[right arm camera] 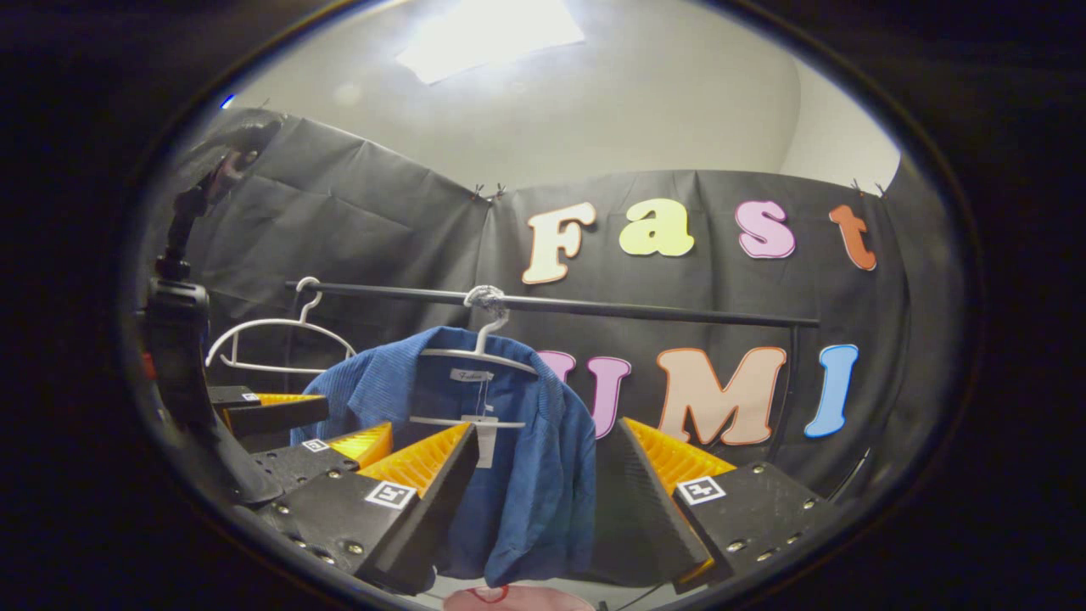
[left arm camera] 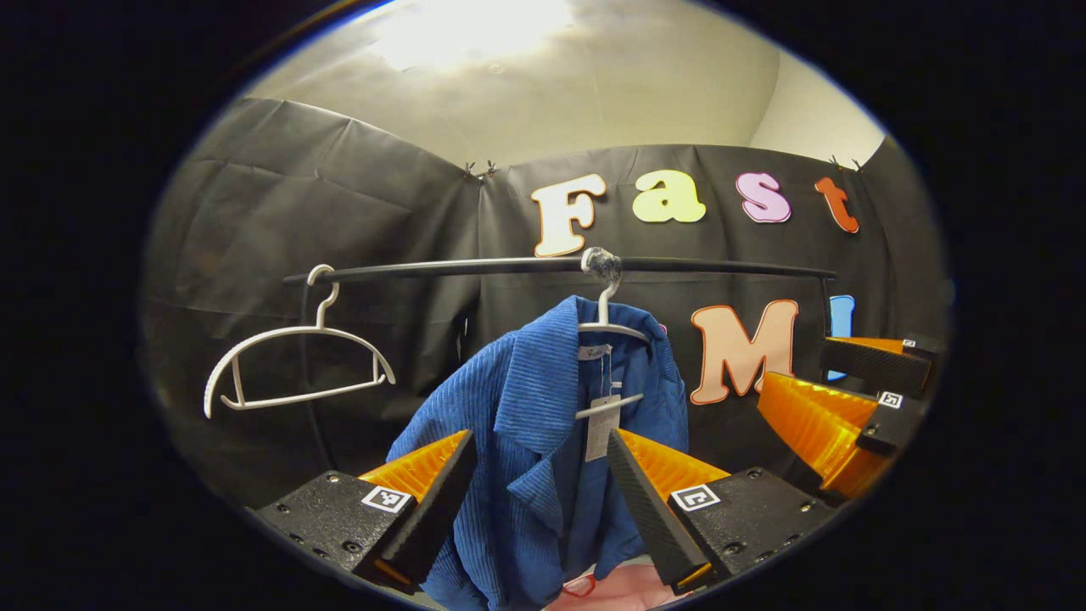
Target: Grasp the clothes on the hanger with both hands and then place them into the laundry hamper below.
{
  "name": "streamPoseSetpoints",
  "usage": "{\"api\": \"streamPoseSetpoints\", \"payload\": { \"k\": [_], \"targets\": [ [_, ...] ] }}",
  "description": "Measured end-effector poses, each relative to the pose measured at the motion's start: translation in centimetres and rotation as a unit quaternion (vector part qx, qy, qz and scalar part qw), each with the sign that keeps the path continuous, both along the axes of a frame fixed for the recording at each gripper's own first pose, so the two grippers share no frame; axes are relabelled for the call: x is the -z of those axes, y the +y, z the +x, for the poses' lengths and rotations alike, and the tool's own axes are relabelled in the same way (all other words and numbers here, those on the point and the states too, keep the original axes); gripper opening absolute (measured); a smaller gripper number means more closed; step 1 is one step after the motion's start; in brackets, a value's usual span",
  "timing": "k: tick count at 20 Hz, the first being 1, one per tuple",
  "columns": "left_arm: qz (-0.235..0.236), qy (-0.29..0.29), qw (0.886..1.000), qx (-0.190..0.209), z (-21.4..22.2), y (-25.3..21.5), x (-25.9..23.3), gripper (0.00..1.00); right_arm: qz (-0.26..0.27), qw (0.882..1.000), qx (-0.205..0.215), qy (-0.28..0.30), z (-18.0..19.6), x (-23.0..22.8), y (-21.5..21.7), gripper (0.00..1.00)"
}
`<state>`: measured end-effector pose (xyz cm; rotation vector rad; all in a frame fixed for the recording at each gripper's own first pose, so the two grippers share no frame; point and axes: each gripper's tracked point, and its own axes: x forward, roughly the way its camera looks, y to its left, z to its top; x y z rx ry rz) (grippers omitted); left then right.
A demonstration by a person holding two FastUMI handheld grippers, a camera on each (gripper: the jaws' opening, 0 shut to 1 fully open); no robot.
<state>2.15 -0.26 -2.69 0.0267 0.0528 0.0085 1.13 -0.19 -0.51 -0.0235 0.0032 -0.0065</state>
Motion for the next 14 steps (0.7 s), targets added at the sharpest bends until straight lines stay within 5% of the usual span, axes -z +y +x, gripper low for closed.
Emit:
{"api": "streamPoseSetpoints", "payload": {
  "k": [10,14],
  "targets": [
    [0.051,0.044,0.997,-0.037,3.2,1.4,5.7,0.90,-0.017,1.000,0.011,0.001,0.2,0.3,-0.1,0.94],
    [0.058,0.040,0.996,-0.051,4.3,2.1,6.0,0.64,-0.021,1.000,0.015,0.004,0.9,0.3,-0.9,0.94]
  ]
}}
